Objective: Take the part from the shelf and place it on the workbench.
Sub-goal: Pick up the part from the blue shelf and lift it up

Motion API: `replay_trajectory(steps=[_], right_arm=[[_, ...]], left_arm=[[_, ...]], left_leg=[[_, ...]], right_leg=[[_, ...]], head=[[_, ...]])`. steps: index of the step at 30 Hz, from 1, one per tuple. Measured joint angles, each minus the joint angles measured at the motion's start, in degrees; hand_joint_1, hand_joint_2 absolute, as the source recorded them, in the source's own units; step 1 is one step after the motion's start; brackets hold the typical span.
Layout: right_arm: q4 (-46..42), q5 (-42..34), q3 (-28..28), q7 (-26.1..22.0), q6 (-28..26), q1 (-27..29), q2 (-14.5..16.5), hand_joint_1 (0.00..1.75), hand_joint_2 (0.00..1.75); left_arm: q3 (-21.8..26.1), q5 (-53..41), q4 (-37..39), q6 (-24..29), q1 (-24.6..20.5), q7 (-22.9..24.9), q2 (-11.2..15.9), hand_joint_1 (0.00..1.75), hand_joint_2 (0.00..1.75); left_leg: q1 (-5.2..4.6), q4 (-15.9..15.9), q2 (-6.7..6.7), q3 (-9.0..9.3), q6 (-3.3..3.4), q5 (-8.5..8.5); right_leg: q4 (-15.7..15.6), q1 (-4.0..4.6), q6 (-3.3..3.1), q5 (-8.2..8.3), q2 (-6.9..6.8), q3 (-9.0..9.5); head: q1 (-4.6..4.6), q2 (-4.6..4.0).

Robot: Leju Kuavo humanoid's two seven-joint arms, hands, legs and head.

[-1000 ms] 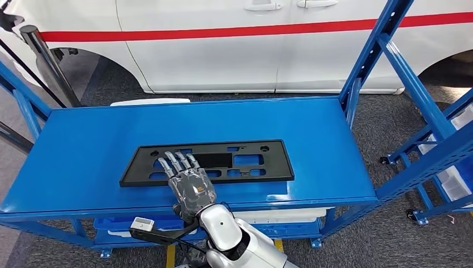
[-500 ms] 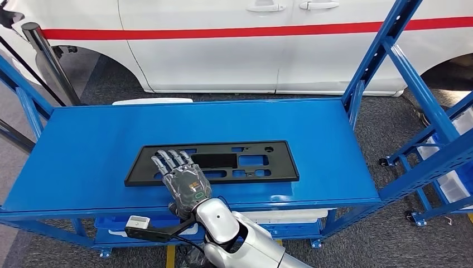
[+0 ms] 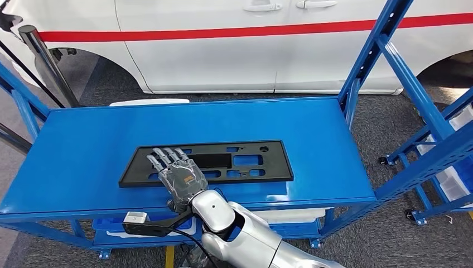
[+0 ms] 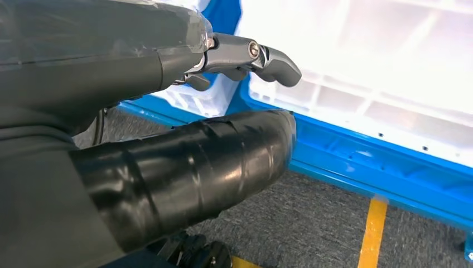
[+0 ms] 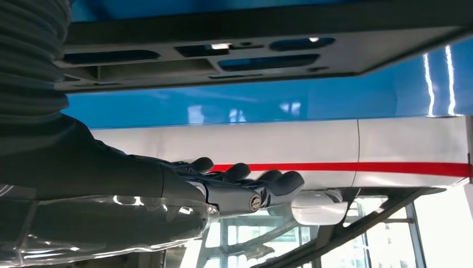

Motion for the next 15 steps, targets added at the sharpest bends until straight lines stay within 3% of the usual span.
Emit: replay_trajectory(steps=[2, 4, 5, 6, 7, 10, 12, 15], right_arm=[[0.28, -0.75, 0.56, -0.1, 0.61, -0.62, 0.28, 0.0, 1.75], [0.56, -1.52, 1.16, -0.25, 1.27, -1.08, 0.49, 0.0, 1.75], [0.74, -1.9, 1.46, -0.33, 1.62, -1.18, 0.52, 0.0, 1.75], [0.93, -2.2, 1.72, -0.4, 1.86, -1.21, 0.52, 0.0, 1.75], [1.1, -2.49, 1.95, -0.46, 2.03, -1.29, 0.52, 0.0, 1.75], [1.41, -3.29, 2.48, -0.54, 2.47, -2.09, 0.56, 0.0, 1.75], [1.66, -3.88, 2.83, -0.53, 3.1, -2.82, 0.62, 0.0, 1.75], [2.45, -5.21, 3.31, -0.51, 4.04, -3.56, 0.67, 0.0, 1.75]], left_arm=[[0.33, -0.91, -0.03, -0.14, 0.02, -0.23, 0.02, 0.0, 0.0], [0.61, -1.67, -0.04, -0.29, 0.1, -0.49, 0.04, 0.0, 0.0], [0.73, -2.01, -0.04, -0.36, 0.2, -0.61, 0.06, 0.0, 0.0], [0.82, -2.3, -0.04, -0.41, 0.32, -0.73, 0.1, 0.0, 0.0], [0.9, -2.52, -0.04, -0.45, 0.46, -0.82, 0.14, 0.0, 0.0], [1.06, -3.01, -0.04, -0.71, 0.65, -0.99, 0.19, 0.0, 0.0], [1.12, -3.31, -0.05, -0.99, 0.69, -1.02, 0.17, 0.0, 0.0], [1.18, -3.81, -0.07, -1.13, 0.92, -1.04, 0.17, 0.0, 0.0]], left_leg=[[0.13, 3.6, 0.02, -1.55, -0.53, -2.4], [0.23, 11.13, 0.04, -4.96, -0.92, -5.99], [0.27, 14.4, 0.05, -6.55, -1.04, -7.03], [0.27, 15.96, 0.05, -7.38, -1.09, -7.04], [0.27, 15.2, 0.05, -7.1, -1.06, -5.88], [0.18, 4.01, 0.05, -1.9, -0.59, -0.29], [-0.04, -0.2, -0.03, -0.01, -0.19, 0.65], [-0.01, -0.88, -0.16, 0.17, 0.65, 0.88]], right_leg=[[-0.38, -0.22, -0.6, 0.21, -0.12, 0.18], [-0.4, -0.19, -0.9, 0.22, -0.22, 0.18], [-0.39, -0.15, -0.93, 0.2, -0.25, 0.18], [-0.37, -0.13, -0.95, 0.19, -0.26, 0.18], [-0.35, -0.11, -0.94, 0.18, -0.23, 0.22], [-0.24, -0.01, -0.7, 0.07, -0.03, 0.3], [-0.21, 0.14, -0.22, 0.11, 0.02, 0.13], [-0.2, 0.18, 0.72, 0.05, 0.0, 0.04]], head=[[-0.01, 0.0], [-0.02, 0.0], [-0.01, 0.0], [-0.02, 0.0], [-0.01, 0.0], [-0.02, 0.0], [-0.01, 0.0], [0.0, 0.0]])
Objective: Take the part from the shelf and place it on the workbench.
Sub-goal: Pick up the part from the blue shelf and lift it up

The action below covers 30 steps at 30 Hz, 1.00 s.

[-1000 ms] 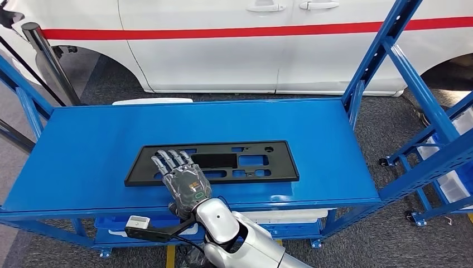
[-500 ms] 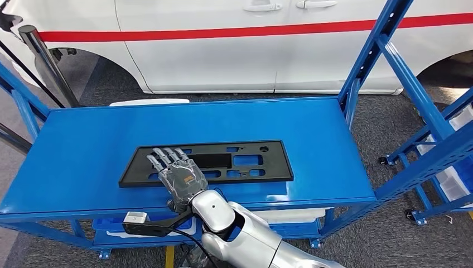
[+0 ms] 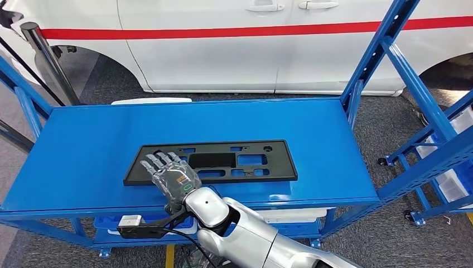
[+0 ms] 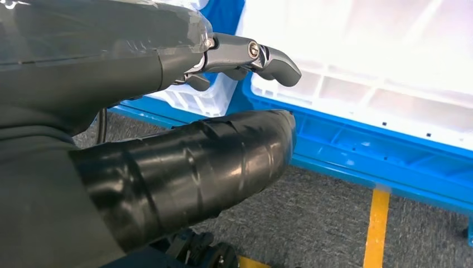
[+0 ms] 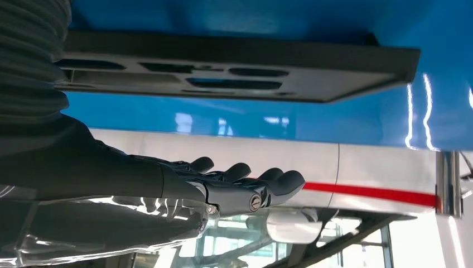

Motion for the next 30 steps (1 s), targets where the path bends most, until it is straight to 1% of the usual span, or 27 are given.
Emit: replay_trajectory(steps=[1, 2, 3, 4, 5, 6, 7, 8, 9, 10, 11, 12, 14, 15, 16, 17, 18, 20, 21, 22, 23, 24, 25, 26, 27, 29, 30], right_arm=[[0.44, -0.53, 0.08, -0.02, 0.19, -0.29, 0.01, 0.0, 1.75], [0.96, -1.05, 0.11, -0.05, 0.3, -0.59, 0.03, 0.0, 1.75], [1.66, -1.58, 0.13, -0.07, 0.41, -0.83, 0.04, 0.0, 1.75], [2.56, -2.04, 0.15, -0.05, 0.54, -1.01, 0.05, 0.0, 1.75], [3.59, -2.43, 0.16, -0.03, 0.62, -1.09, 0.07, 0.0, 1.75], [4.68, -2.74, 0.15, 0.0, 0.64, -1.11, 0.1, 0.0, 1.75], [5.69, -2.96, 0.15, 0.0, 0.62, -1.15, 0.16, 0.0, 1.75], [6.53, -3.1, 0.14, -0.03, 0.57, -1.25, 0.27, 0.0, 1.75], [7.22, -3.18, 0.14, -0.07, 0.52, -1.44, 0.47, 0.0, 1.75], [7.8, -3.22, 0.14, -0.11, 0.47, -1.72, 0.7, 0.0, 1.75], [8.38, -3.23, 0.14, -0.14, 0.39, -2.0, 0.96, 0.0, 1.75], [9.0, -3.24, 0.13, -0.16, 0.27, -2.24, 1.18, 0.0, 1.75], [10.32, -3.33, 0.11, -0.23, -0.02, -2.5, 1.4, 0.0, 1.75], [10.99, -3.47, 0.08, -0.3, -0.17, -2.56, 1.46, 0.0, 1.75], [11.62, -3.67, 0.05, -0.39, -0.35, -2.66, 1.54, 0.0, 1.75], [12.25, -3.91, 0.02, -0.47, -0.57, -2.79, 1.66, 0.0, 1.75], [12.89, -4.16, -0.01, -0.54, -0.79, -2.91, 1.8, 0.0, 1.75], [14.06, -4.54, -0.02, -0.61, -1.03, -3.04, 1.98, 0.0, 1.75], [14.58, -4.72, -0.02, -0.59, -1.09, -3.04, 2.01, 0.0, 1.75], [15.04, -4.89, -0.02, -0.49, -1.17, -3.09, 2.03, 0.0, 1.75], [15.45, -5.02, -0.01, -0.34, -1.32, -3.18, 2.09, 0.0, 1.75], [15.87, -5.1, -0.01, -0.18, -1.6, -3.3, 2.17, 0.0, 1.75], [16.28, -5.06, 0.0, -0.06, -2.0, -3.42, 2.27, 0.0, 1.75], [16.7, -4.97, 0.0, 0.0, -2.51, -3.51, 2.34, 0.0, 1.75], [17.15, -4.83, 0.01, 0.03, -3.12, -3.55, 2.42, 0.0, 1.75], [17.88, -4.41, 0.0, 0.33, -4.17, -3.58, 2.62, 0.0, 1.75], [18.17, -4.11, 0.01, 0.69, -4.63, -3.57, 2.74, 0.0, 1.75]], left_arm=[[0.04, -0.1, -0.01, -0.06, 0.06, -0.02, 0.0, 0.0, 0.0], [0.08, -0.14, -0.01, -0.19, 0.1, -0.03, 0.0, 0.0, 0.0], [0.14, -0.11, -0.02, -0.43, 0.14, -0.02, 0.0, 0.0, 0.0], [0.21, -0.04, -0.02, -0.7, 0.17, 0.02, 0.0, 0.0, 0.0], [0.29, 0.05, -0.02, -0.93, 0.21, 0.08, 0.0, 0.0, 0.0], [0.38, 0.14, -0.02, -1.09, 0.24, 0.16, -0.01, 0.0, 0.0], [0.5, 0.19, -0.02, -1.16, 0.27, 0.21, -0.02, 0.0, 0.0], [0.65, 0.25, -0.02, -1.2, 0.3, 0.25, -0.04, 0.0, 0.0], [0.8, 0.29, -0.02, -1.23, 0.32, 0.26, -0.08, 0.0, 0.0], [0.96, 0.33, -0.02, -1.26, 0.32, 0.26, -0.11, 0.0, 0.0], [1.07, 0.36, -0.02, -1.32, 0.33, 0.25, -0.13, 0.0, 0.0], [1.13, 0.36, -0.02, -1.38, 0.34, 0.24, -0.14, 0.0, 0.0], [1.19, 0.35, -0.02, -1.52, 0.35, 0.2, -0.13, 0.0, 0.0], [1.22, 0.38, -0.02, -1.57, 0.36, 0.19, -0.12, 0.0, 0.0], [1.25, 0.45, -0.02, -1.6, 0.36, 0.19, -0.11, 0.0, 0.0], [1.29, 0.54, -0.02, -1.67, 0.36, 0.2, -0.1, 0.0, 0.0], [1.33, 0.62, -0.02, -1.76, 0.37, 0.24, -0.09, 0.0, 0.0], [1.39, 0.75, -0.02, -1.93, 0.38, 0.33, -0.09, 0.0, 0.0], [1.41, 0.78, -0.02, -1.96, 0.39, 0.37, -0.09, 0.0, 0.0], [1.43, 0.81, -0.02, -1.95, 0.4, 0.39, -0.09, 0.0, 0.0], [1.46, 0.82, -0.02, -1.93, 0.4, 0.4, -0.09, 0.0, 0.0], [1.52, 0.83, -0.02, -1.91, 0.42, 0.43, -0.09, 0.0, 0.0], [1.62, 0.85, -0.02, -1.86, 0.43, 0.46, -0.09, 0.0, 0.0], [1.78, 0.87, -0.02, -1.78, 0.47, 0.52, -0.09, 0.0, 0.0], [1.97, 0.91, -0.02, -1.7, 0.51, 0.59, -0.1, 0.0, 0.0], [2.3, 0.99, -0.02, -1.55, 0.61, 0.76, -0.13, 0.0, 0.0], [2.39, 1.09, -0.02, -1.48, 0.64, 0.89, -0.15, 0.0, 0.0]], left_leg=[[0.12, -0.26, 0.03, 0.12, 0.34, 0.18], [0.25, -0.51, 0.09, 0.24, 0.64, 0.34], [0.26, -0.61, 0.16, 0.31, 0.84, 0.41], [0.23, -0.6, 0.19, 0.3, 0.95, 0.42], [0.2, -0.55, 0.2, 0.28, 1.01, 0.41], [0.18, -0.47, 0.18, 0.27, 1.05, 0.38], [0.17, -0.35, 0.13, 0.27, 1.06, 0.32], [0.17, -0.21, 0.09, 0.28, 1.04, 0.23], [0.17, -0.04, 0.05, 0.28, 0.97, 0.1], [0.05, 0.17, 0.04, 0.23, 0.81, -0.06], [-0.06, 0.3, 0.05, 0.14, 0.62, -0.18], [-0.15, 0.39, 0.07, 0.06, 0.38, -0.24], [-0.17, 0.34, 0.09, -0.01, -0.11, -0.19], [-0.09, 0.49, 0.1, -0.07, -0.38, -0.38], [-0.02, 1.16, 0.12, -0.35, -0.66, -0.97], [0.07, 2.93, 0.13, -1.1, -0.95, -2.18], [0.18, 5.86, 0.16, -2.39, -1.22, -3.9], [0.31, 13.15, 0.17, -5.77, -1.66, -7.18], [0.35, 15.45, 0.17, -6.91, -1.8, -7.68], [0.37, 15.71, 0.17, -7.11, -1.87, -7.07], [0.38, 13.77, 0.18, -6.22, -1.85, -5.45], [0.39, 10.11, 0.18, -4.48, -1.76, -3.24], [0.34, 6.25, 0.17, -2.57, -1.6, -1.56], [0.23, 2.96, 0.15, -1.01, -1.38, -0.5], [0.1, 1.02, 0.12, -0.11, -1.14, -0.1], [-0.15, 0.06, 0.03, 0.22, -0.57, -0.23], [-0.06, -0.12, 0.05, 0.31, -0.18, -0.05]], right_leg=[[0.86, -0.01, 0.28, -0.71, -0.02, -0.36], [2.86, -0.01, 0.52, -2.0, -0.03, -1.25], [6.03, -0.09, 0.68, -3.76, -0.06, -2.71], [10.05, -0.1, 0.78, -5.6, -0.08, -4.59], [13.7, -0.11, 0.85, -6.86, -0.08, -6.34], [15.86, -0.12, 0.86, -7.18, -0.08, -7.42], [15.82, -0.12, 0.79, -6.39, -0.08, -7.45], [13.39, -0.11, 0.65, -4.64, -0.08, -6.32], [9.44, -0.09, 0.43, -2.53, -0.09, -4.43], [5.44, 0.02, 0.23, -1.03, -0.08, -2.46], [2.43, 0.1, 0.02, -0.11, -0.07, -1.05], [0.73, 0.2, -0.14, 0.19, -0.04, -0.29], [0.1, 0.3, -0.52, 0.17, 0.0, -0.17], [-0.08, 0.24, -0.79, 0.3, -0.04, -0.12], [-0.27, 0.14, -1.12, 0.43, -0.08, -0.04], [-0.47, -0.01, -1.43, 0.55, -0.12, 0.04], [-0.56, -0.09, -1.66, 0.59, -0.17, 0.1], [-0.55, -0.06, -1.87, 0.56, -0.22, 0.08], [-0.54, -0.04, -1.9, 0.54, -0.25, 0.07], [-0.51, -0.05, -1.9, 0.52, -0.24, 0.08], [-0.48, -0.06, -1.88, 0.49, -0.19, 0.13], [-0.44, -0.07, -1.8, 0.43, -0.12, 0.21], [-0.4, -0.01, -1.68, 0.36, -0.05, 0.27], [-0.32, 0.07, -1.48, 0.31, 0.02, 0.25], [-0.29, 0.14, -1.23, 0.32, 0.04, 0.18], [-0.37, 0.14, -0.6, 0.45, 0.03, 0.09], [-0.35, 0.09, -0.24, 0.37, -0.02, 0.11]], head=[[0.01, 0.0], [0.01, 0.0], [0.02, 0.0], [0.03, 0.0], [0.02, 0.0], [0.03, 0.0], [0.03, 0.0], [0.03, 0.0], [0.04, 0.0], [0.03, 0.0], [0.02, 0.0], [0.0, 0.0], [-0.01, 0.0], [0.01, 0.0], [-0.01, 0.0], [-0.02, 0.0], [-0.03, 0.0], [-0.03, 0.0], [-0.03, 0.0], [-0.03, 0.0], [-0.03, 0.0], [-0.03, 0.0], [-0.03, 0.0], [-0.04, 0.0], [-0.03, 0.0], [-0.03, 0.0], [-0.01, 0.0]])
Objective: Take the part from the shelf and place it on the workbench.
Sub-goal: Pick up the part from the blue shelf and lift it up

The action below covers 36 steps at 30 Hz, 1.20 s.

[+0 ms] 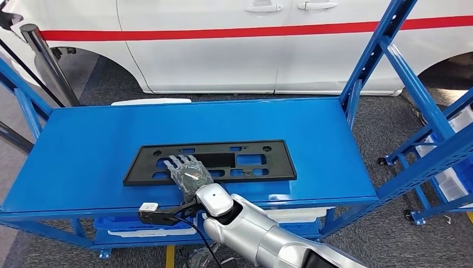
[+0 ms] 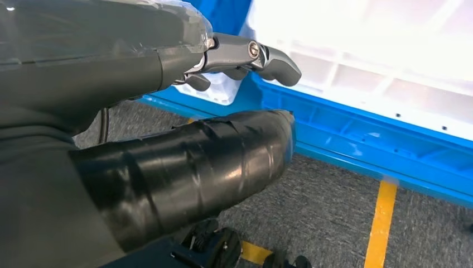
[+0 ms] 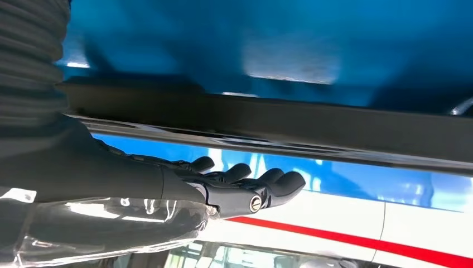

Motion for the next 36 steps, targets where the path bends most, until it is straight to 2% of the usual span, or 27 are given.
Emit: replay_trajectory(steps=[2, 3, 5, 6, 7, 8, 10, 12, 15, 17, 18, 20, 21, 22, 23, 24, 26, 27, 28, 31, 32, 33, 34, 36], right_arm=[[0.67, 0.84, 0.01, 1.03, -0.87, -0.01, 0.14, 0.0, 1.75], [1.17, 1.26, 0.02, 1.6, -1.3, -0.02, 0.14, 0.0, 1.75], [2.22, 2.0, 0.02, 2.76, -1.9, -0.07, 0.08, 0.0, 1.75], [2.68, 2.28, 0.01, 3.37, -2.1, -0.09, 0.05, 0.0, 1.75], [3.08, 2.53, 0.01, 3.93, -2.3, -0.16, 0.04, 0.0, 1.75], [3.48, 2.77, -0.01, 4.38, -2.53, -0.29, 0.04, 0.0, 1.75], [4.3, 3.38, -0.07, 4.92, -3.18, -0.75, 0.04, 0.0, 1.75], [5.34, 4.18, -0.41, 5.02, -4.06, -1.12, 0.1, 0.0, 1.75], [6.72, 5.45, -1.41, 5.08, -4.73, -1.49, 0.15, 0.0, 1.75], [7.31, 6.34, -1.98, 5.2, -4.87, -1.7, 0.15, 0.0, 1.75], [7.57, 6.75, -2.24, 5.17, -4.92, -1.73, 0.15, 0.0, 1.75], [8.03, 7.41, -2.77, 5.13, -4.85, -1.71, 0.15, 0.0, 1.75], [8.19, 7.74, -3.01, 5.12, -4.78, -1.7, 0.15, 0.0, 1.75], [8.33, 8.03, -3.22, 5.12, -4.72, -1.68, 0.15, 0.0, 1.75], [8.45, 8.32, -3.44, 5.12, -4.69, -1.68, 0.16, 0.36, 1.75], [8.54, 8.62, -3.69, 5.12, -4.68, -1.7, 0.19, 0.79, 1.75], [8.71, 9.2, -4.3, 5.15, -4.59, -1.73, 0.25, 1.67, 1.75], [8.82, 9.39, -4.63, 5.19, -4.51, -1.74, 0.27, 1.75, 1.75], [8.95, 9.51, -4.97, 5.22, -4.43, -1.71, 0.27, 1.75, 1.75], [9.38, 9.7, -5.89, 4.99, -4.48, -1.6, 0.24, 1.75, 1.75], [9.57, 9.81, -6.21, 4.83, -4.56, -1.58, 0.2, 1.75, 1.75], [9.75, 9.93, -6.51, 4.7, -4.57, -1.57, 0.16, 1.75, 1.75], [9.94, 10.05, -6.8, 4.61, -4.56, -1.53, 0.11, 1.75, 1.75], [10.24, 10.22, -7.25, 4.56, -4.5, -1.47, 0.08, 1.75, 1.75]], left_arm=[[0.09, 0.26, 0.0, 0.25, 0.05, 0.3, -0.04, 0.0, 0.0], [0.15, 0.5, 0.0, 0.36, 0.09, 0.48, -0.06, 0.0, 0.0], [0.41, 0.91, 0.01, 0.49, 0.18, 0.9, -0.08, 0.0, 0.0], [0.6, 1.16, 0.02, 0.48, 0.24, 1.19, -0.09, 0.0, 0.0], [0.8, 1.33, 0.02, 0.48, 0.28, 1.44, -0.13, 0.0, 0.0], [1.01, 1.55, 0.02, 0.46, 0.31, 1.66, -0.19, 0.0, 0.0], [1.5, 1.89, 0.02, 0.46, 0.32, 1.97, -0.33, 0.0, 0.0], [1.87, 2.14, 0.02, 0.52, 0.3, 2.15, -0.39, 0.0, 0.0], [2.2, 2.6, 0.02, 0.58, 0.3, 2.38, -0.4, 0.0, 0.0], [2.6, 2.83, 0.02, 0.64, 0.29, 2.55, -0.42, 0.0, 0.0], [2.81, 2.94, 0.02, 0.66, 0.29, 2.57, -0.42, 0.0, 0.0], [3.07, 3.2, 0.03, 0.67, 0.33, 2.62, -0.42, 0.0, 0.0], [3.14, 3.34, 0.04, 0.66, 0.36, 2.67, -0.42, 0.0, 0.0], [3.23, 3.46, 0.05, 0.66, 0.4, 2.71, -0.42, 0.0, 0.0], [3.35, 3.59, 0.06, 0.66, 0.44, 2.75, -0.42, 0.0, 0.0], [3.47, 3.73, 0.07, 0.66, 0.47, 2.75, -0.43, 0.0, 0.0], [3.77, 4.0, 0.07, 0.62, 0.45, 2.84, -0.46, 0.0, 0.0], [3.98, 4.16, 0.07, 0.6, 0.41, 2.96, -0.52, 0.0, 0.0], [4.22, 4.31, 0.07, 0.57, 0.38, 3.11, -0.6, 0.0, 0.0], [4.69, 4.61, 0.07, 0.6, 0.38, 3.38, -0.79, 0.0, 0.0], [4.78, 4.73, 0.07, 0.6, 0.35, 3.39, -0.84, 0.0, 0.0], [4.87, 4.84, 0.07, 0.58, 0.31, 3.42, -0.9, 0.0, 0.0], [4.97, 4.96, 0.07, 0.55, 0.27, 3.47, -0.95, 0.0, 0.0], [5.15, 5.04, 0.07, 0.49, 0.23, 3.58, -0.99, 0.0, 0.0]], left_leg=[[0.2, -0.59, 0.08, 0.28, 0.81, 0.38], [0.29, -0.79, 0.16, 0.37, 1.13, 0.52], [0.23, -0.79, 0.27, 0.3, 1.43, 0.58], [0.22, -0.75, 0.31, 0.28, 1.46, 0.59], [0.21, -0.69, 0.34, 0.26, 1.46, 0.58], [0.22, -0.59, 0.33, 0.26, 1.44, 0.57], [0.21, -0.22, 0.26, 0.22, 1.23, 0.43], [0.03, 0.24, 0.15, 0.07, 0.71, 0.22], [0.0, 0.22, 0.12, 0.05, -0.28, 0.25], [0.16, 1.6, 0.15, -0.51, -0.91, -0.95], [0.25, 3.85, 0.16, -1.49, -1.17, -2.46], [0.37, 10.95, 0.17, -4.6, -1.59, -6.22], [0.41, 14.17, 0.18, -6.01, -1.74, -7.4], [0.41, 15.72, 0.18, -6.65, -1.8, -7.53], [0.41, 15.13, 0.18, -6.26, -1.77, -6.59], [0.41, 12.28, 0.18, -4.78, -1.65, -4.77], [0.28, 4.19, 0.19, -0.69, -1.18, -1.39], [0.15, 1.33, 0.17, 0.68, -0.91, -0.56], [0.0, -0.11, 0.15, 1.29, -0.66, -0.37], [-0.01, -0.77, 0.17, 1.32, 0.22, -0.07], [0.12, -1.07, 0.23, 1.4, 0.62, 0.17], [0.27, -1.36, 0.31, 1.47, 0.95, 0.39], [0.32, -1.47, 0.4, 1.47, 1.15, 0.51], [0.29, -1.44, 0.46, 1.35, 1.31, 0.51]], right_leg=[[1.79, -0.08, 0.64, -1.4, -0.05, -0.64], [4.35, -0.13, 0.87, -2.97, -0.06, -1.75], [11.71, -0.21, 1.15, -6.52, -0.06, -5.1], [14.57, -0.25, 1.25, -7.4, -0.06, -6.38], [15.59, -0.31, 1.32, -7.24, -0.07, -6.78], [14.4, -0.41, 1.33, -6.09, -0.09, -6.08], [7.12, -0.58, 1.14, -2.74, -0.18, -2.18], [1.39, -0.45, 0.72, -1.1, -0.2, 0.69], [0.3, -0.26, -0.2, -0.83, 0.0, 1.03], [-0.16, -0.42, -0.95, -0.43, -0.06, 1.17], [-0.37, -0.53, -1.23, -0.25, -0.12, 1.19], [-0.4, -0.52, -1.44, -0.14, -0.22, 1.04], [-0.39, -0.5, -1.46, -0.13, -0.25, 0.98], [-0.38, -0.48, -1.46, -0.13, -0.27, 0.98], [-0.38, -0.48, -1.45, -0.13, -0.27, 1.02], [-0.37, -0.48, -1.44, -0.14, -0.24, 1.11], [-0.33, -0.37, -1.27, -0.18, -0.17, 1.21], [-0.31, -0.31, -1.04, -0.15, -0.12, 1.14], [-0.29, -0.25, -0.75, -0.09, -0.09, 1.03], [-0.33, -0.26, 0.27, -0.01, -0.03, 0.9], [0.45, -0.26, 0.54, -0.66, -0.04, 0.57], [2.19, -0.25, 0.74, -1.85, -0.05, -0.2], [5.3, -0.31, 0.88, -3.66, -0.06, -1.63], [12.95, -0.33, 1.12, -7.04, -0.07, -5.29]], head=[[0.01, 0.0], [0.02, 0.0], [0.02, 0.0], [0.02, 0.0], [0.02, 0.0], [0.03, 0.0], [0.03, 0.0], [0.01, 0.0], [0.01, 0.0], [-0.01, 0.0], [-0.01, 0.0], [-0.02, 0.0], [-0.02, 0.0], [-0.02, 0.0], [-0.02, 0.0], [-0.02, 0.0], [-0.01, 0.0], [-0.01, 0.0], [-0.01, 0.0], [-0.01, 0.0], [0.02, 0.0], [0.03, 0.0], [0.05, 0.0], [0.06, 0.0]])
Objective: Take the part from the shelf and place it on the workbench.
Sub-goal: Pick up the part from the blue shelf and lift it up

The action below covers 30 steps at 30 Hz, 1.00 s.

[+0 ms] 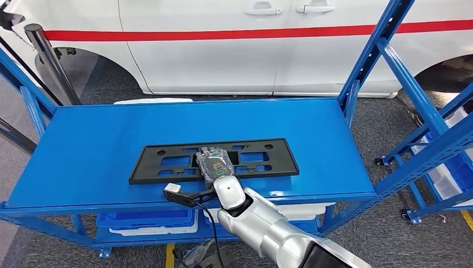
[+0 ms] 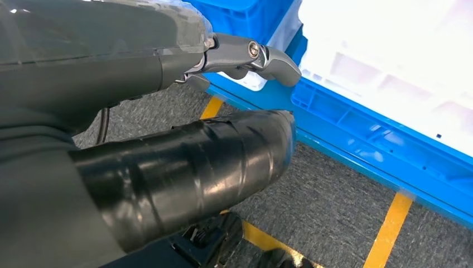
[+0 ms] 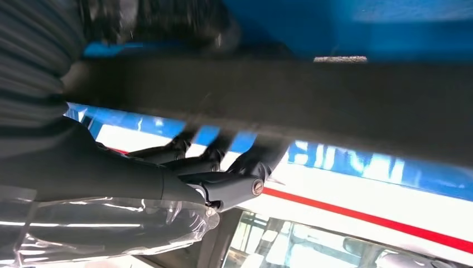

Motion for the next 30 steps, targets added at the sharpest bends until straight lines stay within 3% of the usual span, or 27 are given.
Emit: replay_trajectory(steps=[1, 2, 4, 6, 8, 11, 13, 15, 16, 17, 18, 20, 22, 26, 28, 30], right_arm=[[0.14, 0.04, -0.16, -0.02, 0.01, 0.04, -0.01, 1.75, 1.75], [0.26, 0.08, -0.29, -0.03, 0.01, 0.06, -0.02, 1.75, 1.75], [0.39, 0.09, -0.51, -0.1, 0.02, 0.05, -0.02, 1.74, 1.75], [0.42, 0.11, -0.73, -0.26, -0.01, -0.01, 0.02, 1.74, 1.75], [0.43, 0.22, -1.07, -0.57, -0.16, -0.04, 0.08, 1.75, 1.75], [0.46, 0.49, -1.81, -1.17, -0.45, -0.05, 0.09, 1.74, 1.75], [0.56, 0.69, -2.21, -1.39, -0.62, 0.0, 0.09, 1.74, 1.75], [0.79, 0.92, -2.64, -1.45, -0.7, 0.16, 0.09, 1.74, 1.75], [0.92, 1.03, -2.86, -1.46, -0.7, 0.23, 0.09, 1.73, 1.75], [1.03, 1.16, -3.08, -1.48, -0.72, 0.27, 0.09, 1.74, 1.75], [1.1, 1.29, -3.31, -1.5, -0.77, 0.27, 0.09, 1.74, 1.75], [1.19, 1.63, -3.92, -1.54, -0.99, 0.3, 0.09, 1.75, 1.75], [1.28, 2.09, -4.63, -1.53, -1.19, 0.34, 0.05, 1.75, 1.75], [1.54, 2.86, -5.83, -1.86, -1.21, 0.37, -0.05, 1.75, 1.75], [1.72, 3.2, -6.16, -2.18, -1.19, 0.42, -0.14, 1.75, 1.75], [1.94, 3.47, -6.39, -2.31, -1.18, 0.54, -0.23, 1.75, 1.75]], left_arm=[[0.11, 0.02, 0.01, -0.01, 0.01, 0.03, -0.02, 0.0, 0.0], [0.24, 0.02, 0.01, -0.02, 0.01, 0.04, -0.05, 0.0, 0.0], [0.5, 0.02, 0.02, -0.02, -0.04, 0.05, -0.16, 0.0, 0.0], [0.69, 0.02, 0.02, -0.02, -0.18, 0.04, -0.27, 0.0, 0.0], [0.8, 0.08, 0.03, -0.04, -0.32, -0.02, -0.3, 0.0, 0.0], [0.88, 0.45, 0.04, -0.05, -0.36, -0.13, -0.29, 0.0, 0.0], [0.92, 0.71, 0.05, -0.06, -0.36, -0.17, -0.28, 0.0, 0.0], [0.98, 1.04, 0.11, -0.1, -0.35, -0.16, -0.27, 0.0, 0.0], [1.05, 1.25, 0.16, -0.13, -0.33, -0.14, -0.27, 0.0, 0.0], [1.15, 1.49, 0.21, -0.14, -0.31, -0.11, -0.27, 0.0, 0.44], [1.27, 1.73, 0.24, -0.14, -0.28, -0.07, -0.28, 0.0, 0.87], [1.67, 2.29, 0.26, -0.07, -0.26, 0.02, -0.32, 0.0, 1.75], [2.08, 2.54, 0.26, 0.11, -0.3, 0.22, -0.42, 0.0, 1.75], [2.25, 0.9, 0.26, 0.48, -0.49, 0.94, -0.58, 0.0, 1.75], [2.24, -0.12, 0.27, 0.49, -0.67, 0.96, -0.69, 0.0, 1.75], [2.21, -0.68, 0.28, 0.25, -0.79, 0.93, -0.73, 0.0, 1.75]], left_leg=[[-0.01, 0.04, 0.02, 0.0, 0.01, -0.03], [0.0, 0.11, 0.02, 0.02, -0.03, -0.08], [0.03, 0.36, -0.05, 0.14, -0.22, -0.32], [-0.14, 0.91, -0.19, 0.02, -0.67, -0.73], [-0.32, 1.25, -0.3, -0.21, -1.29, -0.95], [-0.11, 1.81, -0.31, -0.46, -2.17, -1.55], [0.03, 6.15, -0.27, -2.36, -2.6, -4.36], [0.09, 13.92, -0.25, -5.91, -2.91, -7.99], [0.1, 16.81, -0.24, -7.29, -2.97, -8.85], [0.1, 17.73, -0.24, -7.76, -2.94, -8.59], [0.1, 16.16, -0.24, -7.04, -2.83, -7.16], [0.08, 8.33, -0.24, -3.35, -2.4, -3.18], [-0.15, 2.29, -0.25, -0.52, -1.97, -1.2], [-0.2, 0.71, -0.2, 0.09, -0.94, -0.66], [0.06, 0.18, 0.08, 0.21, -0.21, -0.2], [-0.02, 0.18, 0.3, 0.01, 0.09, -0.11]], right_leg=[[2.5, -0.05, 0.12, -0.53, -0.01, -1.24], [2.72, -0.14, 0.2, 0.17, -0.02, -1.42], [-2.99, -0.39, 0.19, 4.0, -0.09, 1.27], [-9.96, -0.43, -0.09, 6.59, -0.16, 4.54], [-12.46, -0.23, -0.64, 6.81, -0.13, 5.53], [-12.9, -0.22, -1.76, 7.12, -0.18, 5.62], [-13.15, -0.39, -2.32, 7.35, -0.32, 5.68], [-13.14, -0.28, -2.49, 7.38, -0.4, 5.54], [-13.13, -0.22, -2.51, 7.39, -0.41, 5.51], [-13.11, -0.18, -2.51, 7.39, -0.4, 5.51], [-13.1, -0.16, -2.51, 7.39, -0.36, 5.57], [-13.09, -0.14, -2.43, 7.37, -0.27, 5.73], [-13.06, 0.01, -2.01, 7.4, -0.19, 5.68], [-12.9, 0.07, -0.72, 7.34, -0.06, 5.5], [-9.39, 0.1, -0.28, 4.95, -0.04, 3.95], [-2.06, 0.05, -0.07, 1.16, -0.06, 0.58]], head=[[0.01, 0.0], [0.01, 0.0], [0.01, 0.0], [-0.01, 0.0], [-0.05, 0.0], [-0.06, 0.0], [-0.07, 0.0], [-0.08, 0.0], [-0.07, 0.0], [-0.07, 0.0], [-0.07, 0.0], [-0.07, 0.0], [-0.06, 0.0], [-0.05, 0.0], [-0.01, 0.0], [0.01, 0.0]])
